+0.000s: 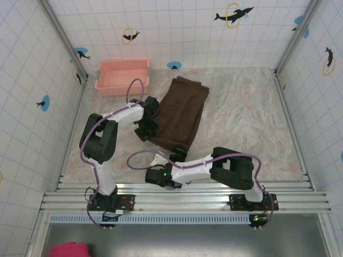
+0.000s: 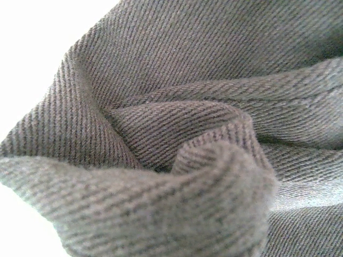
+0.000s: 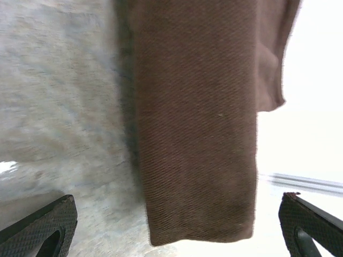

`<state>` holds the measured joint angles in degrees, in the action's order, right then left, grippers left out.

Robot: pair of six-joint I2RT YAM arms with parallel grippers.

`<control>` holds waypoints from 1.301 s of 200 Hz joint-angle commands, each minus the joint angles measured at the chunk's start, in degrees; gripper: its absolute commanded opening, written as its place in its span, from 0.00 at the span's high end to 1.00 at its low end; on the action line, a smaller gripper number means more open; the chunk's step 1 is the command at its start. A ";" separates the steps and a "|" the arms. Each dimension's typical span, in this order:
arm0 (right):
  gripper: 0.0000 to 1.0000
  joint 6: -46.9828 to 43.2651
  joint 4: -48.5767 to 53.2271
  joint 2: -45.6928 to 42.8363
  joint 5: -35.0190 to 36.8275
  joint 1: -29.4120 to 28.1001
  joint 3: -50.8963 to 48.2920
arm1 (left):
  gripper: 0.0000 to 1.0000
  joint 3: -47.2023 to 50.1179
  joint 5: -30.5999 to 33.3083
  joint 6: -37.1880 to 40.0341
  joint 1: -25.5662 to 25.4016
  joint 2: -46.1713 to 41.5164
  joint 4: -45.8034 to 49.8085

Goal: Roll up the long pants

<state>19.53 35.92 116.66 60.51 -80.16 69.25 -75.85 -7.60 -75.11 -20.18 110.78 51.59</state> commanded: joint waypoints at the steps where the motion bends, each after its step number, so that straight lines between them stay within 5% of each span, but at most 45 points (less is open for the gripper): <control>1: 0.00 10.01 5.55 4.86 6.94 -1.18 3.04 | 1.00 -1.53 1.08 2.23 0.20 1.76 4.98; 119: 0.03 11.48 3.67 11.95 3.87 4.79 3.00 | 1.00 -2.90 2.15 3.48 0.07 0.72 7.12; 144: 0.30 8.95 1.17 11.76 1.70 6.28 2.71 | 1.00 -2.90 2.16 3.48 0.14 0.73 7.29; 158: 0.74 8.68 0.86 11.72 2.20 6.20 2.73 | 1.00 -2.90 2.10 3.48 0.12 0.75 7.30; 176: 0.78 8.17 0.36 11.44 2.22 5.84 2.49 | 1.00 -2.90 1.93 3.40 0.12 0.84 7.14; 187: 0.99 8.01 0.16 11.52 2.09 5.80 2.46 | 1.00 -2.90 1.88 3.39 0.06 0.84 7.03; 241: 1.00 0.39 -6.30 6.22 -6.47 6.29 -1.93 | 1.00 -0.93 2.02 8.11 0.06 -2.95 1.18; 260: 1.00 -4.80 -8.67 2.04 -14.31 7.42 -4.20 | 0.21 1.04 4.70 10.60 0.06 -7.78 -1.46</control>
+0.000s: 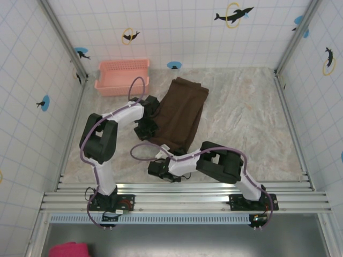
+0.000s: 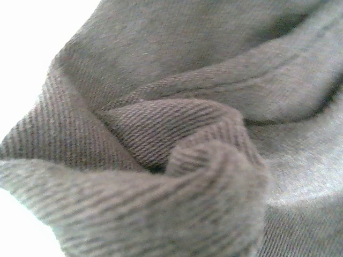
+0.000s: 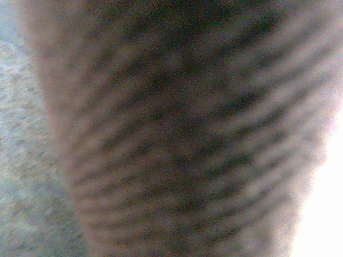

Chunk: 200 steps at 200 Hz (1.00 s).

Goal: Roll up the long pants

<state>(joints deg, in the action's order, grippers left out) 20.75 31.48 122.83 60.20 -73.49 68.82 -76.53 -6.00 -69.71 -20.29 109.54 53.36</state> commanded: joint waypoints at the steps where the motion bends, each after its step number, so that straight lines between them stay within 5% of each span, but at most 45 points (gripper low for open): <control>1: 1.00 -6.27 -4.28 -4.24 -14.47 0.87 -3.90 | 0.16 1.81 3.24 5.29 0.17 -6.79 -3.34; 4: 1.00 -6.93 -4.39 -5.13 -15.70 1.09 -4.20 | 0.05 2.15 3.72 5.74 0.21 -7.71 -3.76; 9: 1.00 -7.75 -4.59 -6.40 -17.64 1.51 -4.66 | 0.02 2.64 4.45 6.62 0.26 -9.16 -4.52; 51: 1.00 -14.69 -3.40 -13.82 -32.93 7.19 -6.75 | 0.02 3.62 11.48 11.68 0.34 -20.44 -5.84; 101: 1.00 -20.83 0.23 -13.44 -49.81 15.69 -3.49 | 0.02 14.30 11.95 8.46 0.25 -33.00 -13.22; 139: 1.00 -22.16 2.33 -10.97 -59.82 21.46 -0.02 | 0.02 30.29 7.59 1.87 0.27 -41.72 -29.36; 200: 1.00 -24.09 4.81 -7.92 -64.61 22.78 3.11 | 0.03 54.50 5.98 -16.17 0.22 -46.74 -66.72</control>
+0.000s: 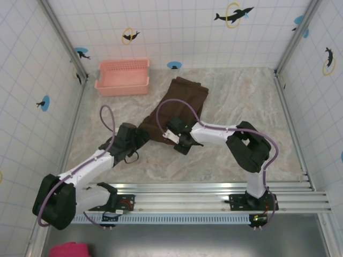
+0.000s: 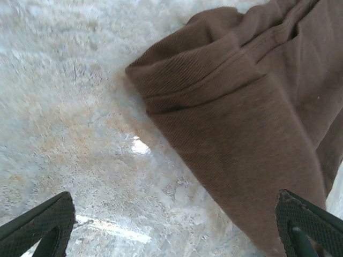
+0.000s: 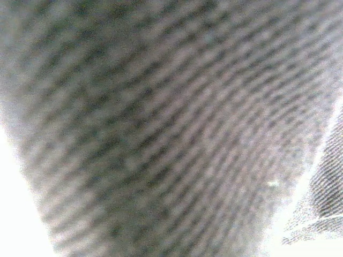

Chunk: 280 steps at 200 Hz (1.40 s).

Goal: Roll up the long pants

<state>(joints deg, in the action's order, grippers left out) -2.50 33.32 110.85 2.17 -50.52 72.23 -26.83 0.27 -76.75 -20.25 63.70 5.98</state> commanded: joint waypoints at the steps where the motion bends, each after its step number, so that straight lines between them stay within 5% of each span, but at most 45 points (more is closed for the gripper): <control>1: 1.00 -0.84 2.98 4.13 -6.70 -0.19 -0.27 | 0.03 4.96 -0.24 -9.30 0.11 -0.88 -19.56; 53: 1.00 -0.60 3.19 5.15 -7.91 -0.24 -0.25 | 0.03 11.76 5.06 -14.64 -1.91 3.46 -35.06; 113: 1.00 -0.40 3.68 5.28 -7.89 -0.45 -0.11 | 0.03 11.98 3.29 -17.25 -1.94 23.18 -58.74; 172: 1.00 -0.43 3.94 5.21 -7.76 -0.62 -0.24 | 0.05 6.45 3.56 -13.10 -1.86 20.58 -43.74; 194: 1.00 -0.34 3.85 5.34 -8.19 -0.36 -0.13 | 0.23 5.81 2.17 -13.40 -1.31 22.73 -43.61; 221: 1.00 -0.22 3.81 5.33 -9.08 -0.24 -0.03 | 0.29 7.12 1.63 -14.12 -1.29 26.81 -47.83; 249: 1.00 -0.40 3.90 4.94 -9.56 -0.22 -0.07 | 0.47 7.87 0.51 -14.20 -1.06 31.62 -54.05; 257: 1.00 -0.56 3.98 4.77 -9.61 -0.21 -0.13 | 0.59 7.51 -0.34 -13.83 -0.70 32.86 -55.36; 268: 1.00 -0.79 4.13 4.71 -9.43 -0.12 -0.20 | 1.00 6.61 -2.49 -13.34 0.03 34.42 -56.07; 280: 1.00 -1.06 4.38 4.55 -9.34 0.06 -0.29 | 1.00 6.02 -3.36 -13.57 0.27 34.87 -55.57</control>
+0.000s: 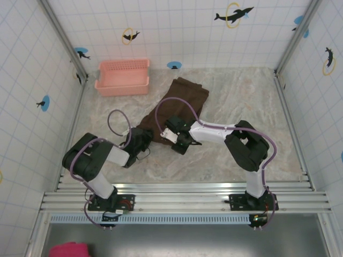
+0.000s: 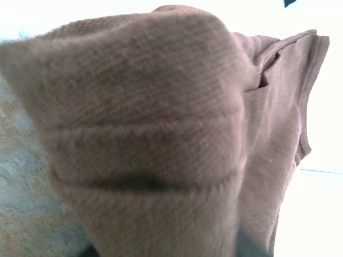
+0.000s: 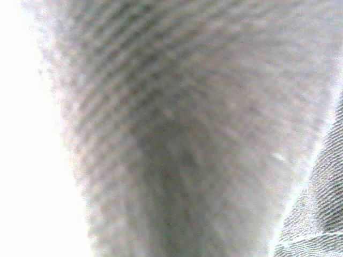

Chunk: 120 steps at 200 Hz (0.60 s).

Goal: Roll up the long pants

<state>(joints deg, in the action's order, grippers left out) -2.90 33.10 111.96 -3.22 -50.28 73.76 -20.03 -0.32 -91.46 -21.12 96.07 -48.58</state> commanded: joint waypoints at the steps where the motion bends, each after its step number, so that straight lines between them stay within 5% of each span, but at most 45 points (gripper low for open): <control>1: 1.00 -0.73 4.60 3.35 -3.92 -0.22 -1.84 | 1.00 -0.83 -2.85 1.21 1.16 2.47 -0.92; 30: 1.00 -1.05 4.92 1.14 -2.08 0.02 -3.10 | 1.00 -8.77 -7.57 5.56 1.44 -2.18 20.94; 46: 0.64 -0.67 4.78 -2.57 -0.03 0.18 -4.98 | 1.00 -17.31 -8.56 10.88 1.09 -5.06 43.02; 59: 0.45 0.26 3.88 -7.06 2.74 0.18 -7.35 | 1.00 -23.80 -8.28 14.12 0.66 -5.23 58.01; 67: 0.18 0.88 3.56 -10.22 4.29 0.18 -8.72 | 1.00 -27.24 -8.38 15.44 0.52 -4.31 65.61; 75: 0.07 1.55 3.63 -13.00 5.39 0.20 -9.89 | 1.00 -29.85 -8.64 16.84 0.56 -2.99 70.59; 120: 0.00 5.54 3.67 -27.61 12.98 -0.16 -15.81 | 1.00 -37.15 -8.51 16.18 -2.57 3.83 82.01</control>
<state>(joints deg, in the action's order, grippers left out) -0.40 36.10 91.05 3.79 -50.28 60.31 -53.89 -7.88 -77.71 -21.28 95.61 16.05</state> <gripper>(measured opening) 0.997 0.125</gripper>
